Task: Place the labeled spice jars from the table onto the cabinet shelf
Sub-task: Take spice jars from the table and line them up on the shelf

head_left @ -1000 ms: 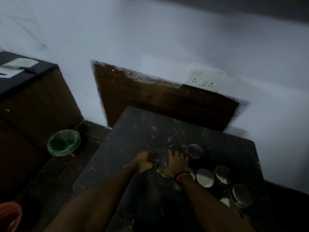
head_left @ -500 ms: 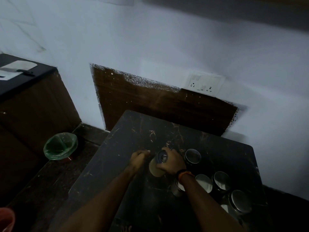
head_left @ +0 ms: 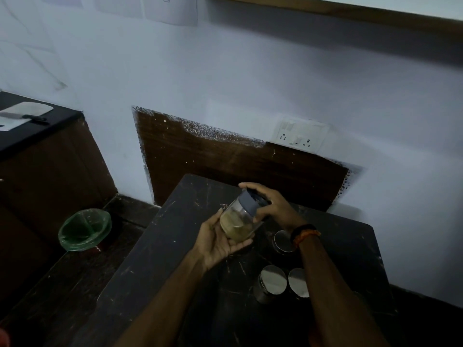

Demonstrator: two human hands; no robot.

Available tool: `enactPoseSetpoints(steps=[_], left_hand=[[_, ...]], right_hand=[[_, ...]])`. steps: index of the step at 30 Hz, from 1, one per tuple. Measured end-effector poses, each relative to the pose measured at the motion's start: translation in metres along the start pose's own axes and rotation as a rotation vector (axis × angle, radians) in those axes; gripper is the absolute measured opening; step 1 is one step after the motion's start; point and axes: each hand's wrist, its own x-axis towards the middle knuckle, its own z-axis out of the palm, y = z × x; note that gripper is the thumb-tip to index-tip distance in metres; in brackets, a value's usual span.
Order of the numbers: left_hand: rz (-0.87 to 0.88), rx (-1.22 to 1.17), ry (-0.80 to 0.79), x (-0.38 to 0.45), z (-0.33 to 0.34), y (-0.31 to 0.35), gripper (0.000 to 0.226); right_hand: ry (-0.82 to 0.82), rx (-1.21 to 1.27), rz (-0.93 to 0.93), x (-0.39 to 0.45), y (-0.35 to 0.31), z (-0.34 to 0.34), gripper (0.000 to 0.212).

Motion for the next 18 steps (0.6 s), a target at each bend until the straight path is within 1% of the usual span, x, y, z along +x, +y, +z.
enactPoseSetpoints(steps=[2, 4, 7, 9, 10, 12, 15, 18], left_hand=[[0.057, -0.016, -0.007, 0.001, 0.008, 0.001, 0.058], [0.120, -0.052, -0.028, 0.003, 0.015, 0.001, 0.058], [0.242, -0.065, -0.071, 0.006, 0.025, 0.001, 0.055], [0.348, 0.003, -0.084, 0.008, 0.032, 0.002, 0.054], [0.405, 0.060, -0.078, 0.008, 0.036, 0.002, 0.052], [0.507, 0.176, -0.059, 0.007, 0.043, 0.002, 0.049], [0.595, 0.280, -0.008, 0.006, 0.053, 0.002, 0.056], [0.648, 0.351, 0.034, 0.004, 0.061, 0.001, 0.062]], right_hand=[[0.040, 0.009, -0.027, -0.002, -0.006, -0.003, 0.086], [0.109, 0.047, -0.049, -0.004, -0.010, -0.005, 0.082], [0.218, 0.137, -0.047, -0.003, -0.012, -0.005, 0.063], [0.263, 0.159, -0.028, -0.002, -0.012, -0.004, 0.052], [0.278, 0.172, -0.020, -0.002, -0.011, -0.004, 0.051], [0.313, 0.208, -0.008, -0.002, -0.012, -0.002, 0.060], [0.398, 0.285, 0.014, -0.001, -0.012, -0.001, 0.072], [0.442, 0.352, 0.006, 0.001, -0.015, -0.004, 0.070]])
